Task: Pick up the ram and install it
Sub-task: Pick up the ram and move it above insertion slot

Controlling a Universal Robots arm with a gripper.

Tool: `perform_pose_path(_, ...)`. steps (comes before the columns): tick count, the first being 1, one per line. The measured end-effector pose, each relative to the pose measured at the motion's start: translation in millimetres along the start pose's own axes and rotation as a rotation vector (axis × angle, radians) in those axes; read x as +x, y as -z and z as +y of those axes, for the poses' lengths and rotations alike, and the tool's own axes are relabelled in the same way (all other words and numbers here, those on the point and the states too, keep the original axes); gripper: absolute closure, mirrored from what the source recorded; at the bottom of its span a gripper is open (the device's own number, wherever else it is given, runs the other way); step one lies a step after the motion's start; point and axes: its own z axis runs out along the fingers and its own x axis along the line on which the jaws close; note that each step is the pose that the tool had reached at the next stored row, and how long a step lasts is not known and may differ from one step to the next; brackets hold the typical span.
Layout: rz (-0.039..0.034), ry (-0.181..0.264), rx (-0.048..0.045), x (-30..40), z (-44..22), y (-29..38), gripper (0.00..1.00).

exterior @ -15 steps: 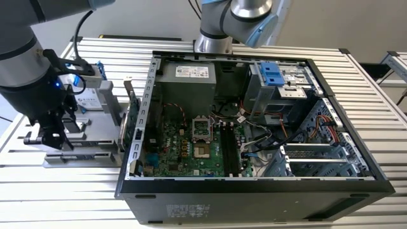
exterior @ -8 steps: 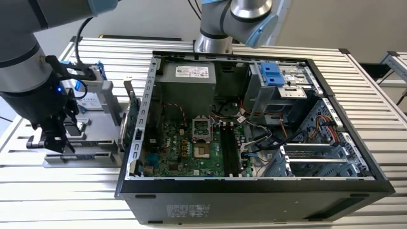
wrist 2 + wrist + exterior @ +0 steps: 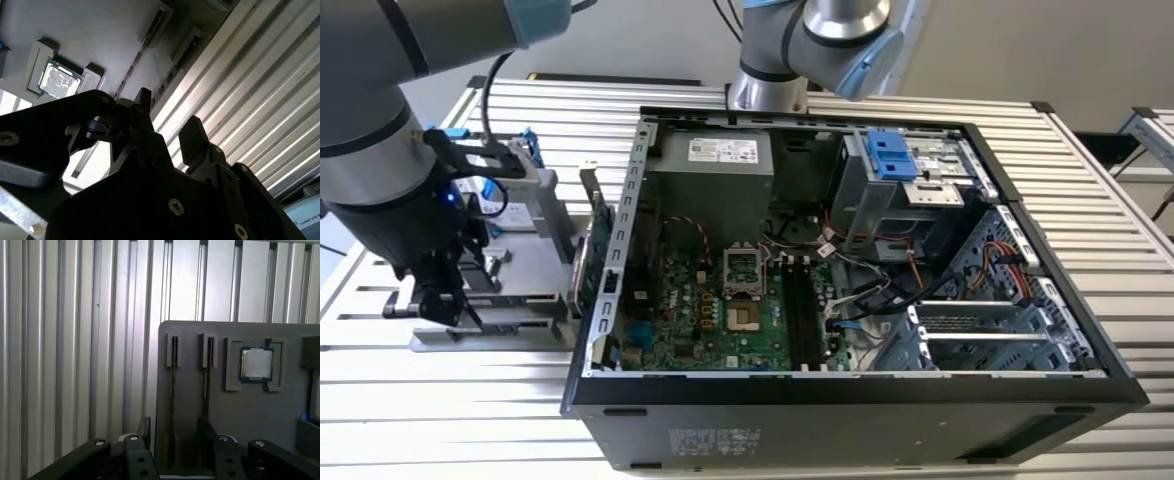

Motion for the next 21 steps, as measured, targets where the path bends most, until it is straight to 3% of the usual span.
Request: perform_pose_path(21, 0.0002, 0.019, 0.0005, 0.1, 0.0, -18.1, 0.0)
